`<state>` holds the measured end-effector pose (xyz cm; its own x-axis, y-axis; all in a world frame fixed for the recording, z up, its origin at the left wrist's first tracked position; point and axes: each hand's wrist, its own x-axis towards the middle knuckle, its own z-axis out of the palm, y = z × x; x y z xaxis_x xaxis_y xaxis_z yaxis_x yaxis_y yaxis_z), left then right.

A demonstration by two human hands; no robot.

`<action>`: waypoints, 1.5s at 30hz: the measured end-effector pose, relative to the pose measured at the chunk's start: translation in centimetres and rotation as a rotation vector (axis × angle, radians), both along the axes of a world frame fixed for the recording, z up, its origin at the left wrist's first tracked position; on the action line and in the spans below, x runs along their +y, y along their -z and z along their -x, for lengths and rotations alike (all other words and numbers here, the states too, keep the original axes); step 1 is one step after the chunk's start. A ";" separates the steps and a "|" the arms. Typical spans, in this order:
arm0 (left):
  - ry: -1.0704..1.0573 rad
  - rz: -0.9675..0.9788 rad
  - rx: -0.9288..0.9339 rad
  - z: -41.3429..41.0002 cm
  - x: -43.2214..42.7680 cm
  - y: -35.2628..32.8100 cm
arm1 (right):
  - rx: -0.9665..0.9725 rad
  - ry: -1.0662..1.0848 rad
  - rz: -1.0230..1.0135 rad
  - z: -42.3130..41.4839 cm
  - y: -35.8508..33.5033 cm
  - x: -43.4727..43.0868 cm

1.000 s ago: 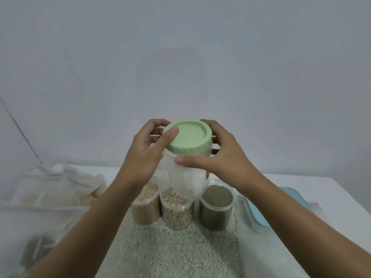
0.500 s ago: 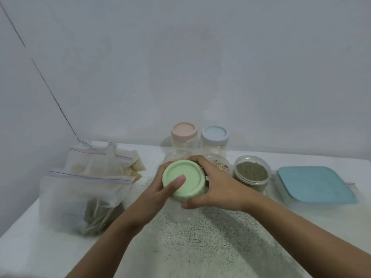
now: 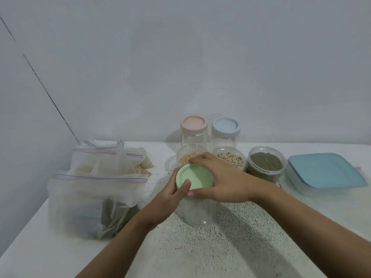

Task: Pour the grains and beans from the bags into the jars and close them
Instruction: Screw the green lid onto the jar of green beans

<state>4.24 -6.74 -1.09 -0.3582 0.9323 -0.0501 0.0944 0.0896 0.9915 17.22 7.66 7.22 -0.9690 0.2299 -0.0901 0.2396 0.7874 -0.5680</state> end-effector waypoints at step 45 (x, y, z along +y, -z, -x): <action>0.066 -0.285 -0.106 -0.4 4.2 7.1 | 0.156 -0.184 -0.530 1.1 2.4 0.5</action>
<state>4.60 -2.57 -8.19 -0.3035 0.9351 0.1831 -0.0149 -0.1967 0.9803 16.17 8.16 4.79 -0.9898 0.0313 0.1388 0.0171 0.9946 -0.1024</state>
